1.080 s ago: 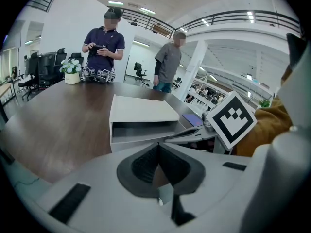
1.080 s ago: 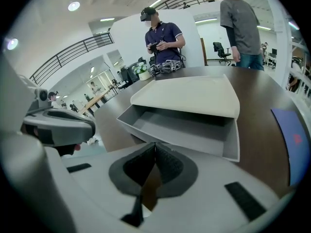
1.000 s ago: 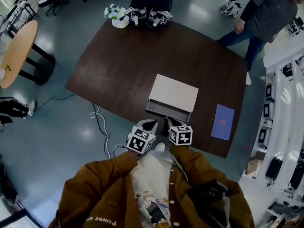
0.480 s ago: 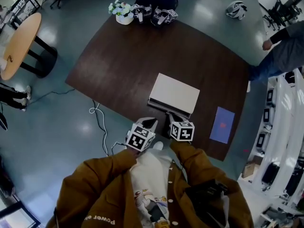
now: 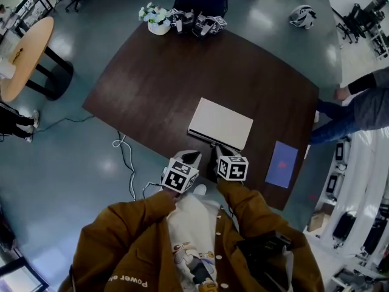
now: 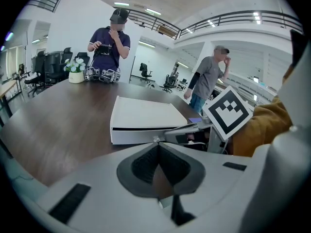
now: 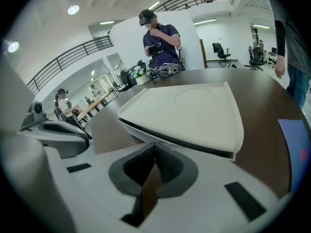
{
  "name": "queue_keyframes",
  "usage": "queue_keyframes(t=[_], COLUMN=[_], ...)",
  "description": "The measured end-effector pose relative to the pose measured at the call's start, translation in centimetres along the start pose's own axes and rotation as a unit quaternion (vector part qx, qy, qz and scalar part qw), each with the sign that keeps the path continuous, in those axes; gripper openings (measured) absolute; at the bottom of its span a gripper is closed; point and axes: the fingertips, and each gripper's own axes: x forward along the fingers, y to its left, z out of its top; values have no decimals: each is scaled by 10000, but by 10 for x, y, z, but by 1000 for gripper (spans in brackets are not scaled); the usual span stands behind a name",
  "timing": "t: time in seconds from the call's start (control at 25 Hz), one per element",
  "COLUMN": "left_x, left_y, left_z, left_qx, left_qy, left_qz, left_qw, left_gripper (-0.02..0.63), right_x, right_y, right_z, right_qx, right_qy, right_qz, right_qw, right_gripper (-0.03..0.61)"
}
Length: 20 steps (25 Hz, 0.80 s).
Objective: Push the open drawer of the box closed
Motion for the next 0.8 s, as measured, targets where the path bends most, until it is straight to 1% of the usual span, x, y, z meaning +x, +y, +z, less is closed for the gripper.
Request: queue_keyframes(t=[0.52, 0.64, 0.8], left_x=[1, 0, -1], left_y=[-5, -5, -8], left_z=[3, 3, 1], left_qx=[35, 35, 38], left_qy=[-46, -49, -31], left_qz=[8, -2, -31], left_qw=[10000, 10000, 10000], left_gripper=[5, 5, 5], right_x=[-1, -2, -6], right_y=[-13, -13, -8], right_z=[4, 4, 1], right_qx=[125, 128, 146], right_qy=[-70, -82, -51], right_qz=[-39, -61, 9], right_qw=[9999, 9999, 9999], right_gripper=[6, 6, 6])
